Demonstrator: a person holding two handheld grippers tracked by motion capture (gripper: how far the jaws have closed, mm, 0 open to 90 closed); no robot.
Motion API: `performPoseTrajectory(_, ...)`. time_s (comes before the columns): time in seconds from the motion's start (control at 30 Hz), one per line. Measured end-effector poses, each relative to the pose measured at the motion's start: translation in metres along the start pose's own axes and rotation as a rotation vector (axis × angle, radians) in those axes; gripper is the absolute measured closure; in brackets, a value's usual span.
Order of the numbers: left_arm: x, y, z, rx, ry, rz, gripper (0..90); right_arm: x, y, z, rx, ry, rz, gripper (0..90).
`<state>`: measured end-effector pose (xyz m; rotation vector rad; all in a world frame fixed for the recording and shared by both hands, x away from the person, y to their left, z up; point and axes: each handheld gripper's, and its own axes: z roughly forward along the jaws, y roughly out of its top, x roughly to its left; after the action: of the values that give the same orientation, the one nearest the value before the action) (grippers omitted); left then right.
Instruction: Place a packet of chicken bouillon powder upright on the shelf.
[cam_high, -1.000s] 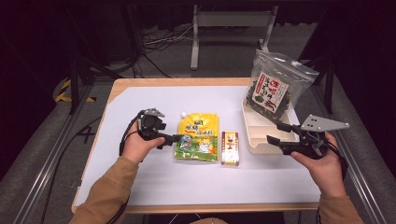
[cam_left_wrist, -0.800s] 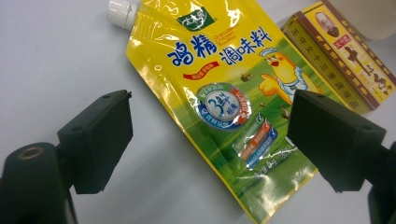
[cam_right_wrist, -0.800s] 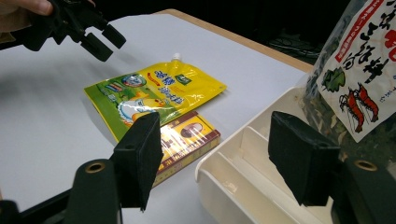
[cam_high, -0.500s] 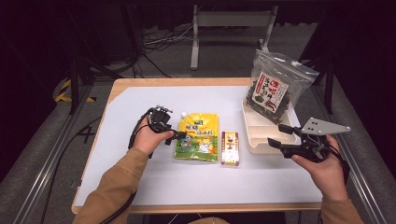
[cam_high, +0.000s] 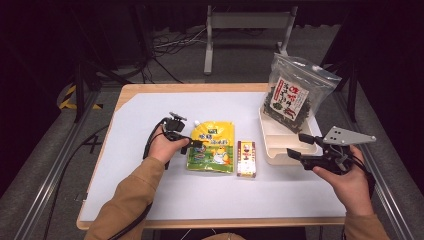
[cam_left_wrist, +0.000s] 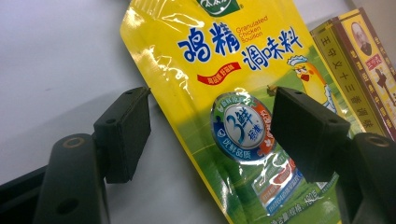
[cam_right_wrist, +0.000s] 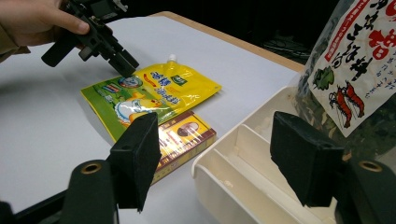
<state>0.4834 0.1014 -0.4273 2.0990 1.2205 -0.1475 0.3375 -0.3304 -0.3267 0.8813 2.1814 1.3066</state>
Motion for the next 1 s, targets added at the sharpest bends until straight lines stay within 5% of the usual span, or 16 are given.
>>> performPoseTrajectory(0.1,0.0,-0.001,0.006,0.017,-0.024,-0.004,24.7,0.0,0.0,0.001,-0.002,0.002,0.003,33.6)
performPoseTrajectory(0.47,-0.003,-0.003,0.007,0.006,-0.005,0.005,26.2,0.002,0.001,0.002,0.004,0.005,-0.009,33.9)
performPoseTrajectory(0.73,-0.012,-0.006,0.008,-0.007,0.109,0.016,39.8,0.001,0.004,-0.005,-0.011,-0.008,-0.01,34.3)
performPoseTrajectory(1.0,-0.013,-0.013,0.008,-0.054,0.176,0.017,59.9,0.001,0.003,0.001,0.003,0.001,-0.011,34.9)
